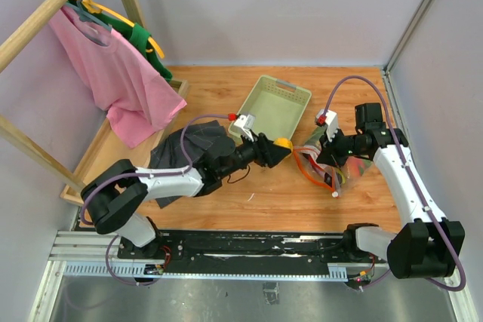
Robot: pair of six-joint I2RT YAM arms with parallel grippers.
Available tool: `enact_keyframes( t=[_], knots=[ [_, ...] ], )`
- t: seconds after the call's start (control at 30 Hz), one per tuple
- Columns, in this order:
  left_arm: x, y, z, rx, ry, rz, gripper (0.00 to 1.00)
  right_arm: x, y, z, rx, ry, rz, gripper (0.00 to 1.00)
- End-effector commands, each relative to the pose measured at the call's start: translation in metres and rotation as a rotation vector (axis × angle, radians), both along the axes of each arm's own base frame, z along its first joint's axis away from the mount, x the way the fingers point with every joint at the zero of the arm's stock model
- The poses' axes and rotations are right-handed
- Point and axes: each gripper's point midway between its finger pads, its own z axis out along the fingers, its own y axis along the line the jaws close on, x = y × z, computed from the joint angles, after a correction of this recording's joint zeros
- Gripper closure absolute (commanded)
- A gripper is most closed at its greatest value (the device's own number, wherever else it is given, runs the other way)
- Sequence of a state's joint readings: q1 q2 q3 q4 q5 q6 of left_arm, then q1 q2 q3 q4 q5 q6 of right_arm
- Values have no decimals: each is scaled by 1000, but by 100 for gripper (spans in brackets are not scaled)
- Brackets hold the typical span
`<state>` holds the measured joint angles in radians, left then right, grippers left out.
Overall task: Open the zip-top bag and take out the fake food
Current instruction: Place the fake fruit in the bin.
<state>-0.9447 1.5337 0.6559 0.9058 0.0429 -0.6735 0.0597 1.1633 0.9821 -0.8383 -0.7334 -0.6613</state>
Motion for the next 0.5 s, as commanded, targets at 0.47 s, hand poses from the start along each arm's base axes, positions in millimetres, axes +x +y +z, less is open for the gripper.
enact_keyframes(
  t=[0.47],
  knots=[
    [136, 8, -41, 654, 44, 477, 100, -4, 3, -6, -6, 22, 7, 94]
  ],
)
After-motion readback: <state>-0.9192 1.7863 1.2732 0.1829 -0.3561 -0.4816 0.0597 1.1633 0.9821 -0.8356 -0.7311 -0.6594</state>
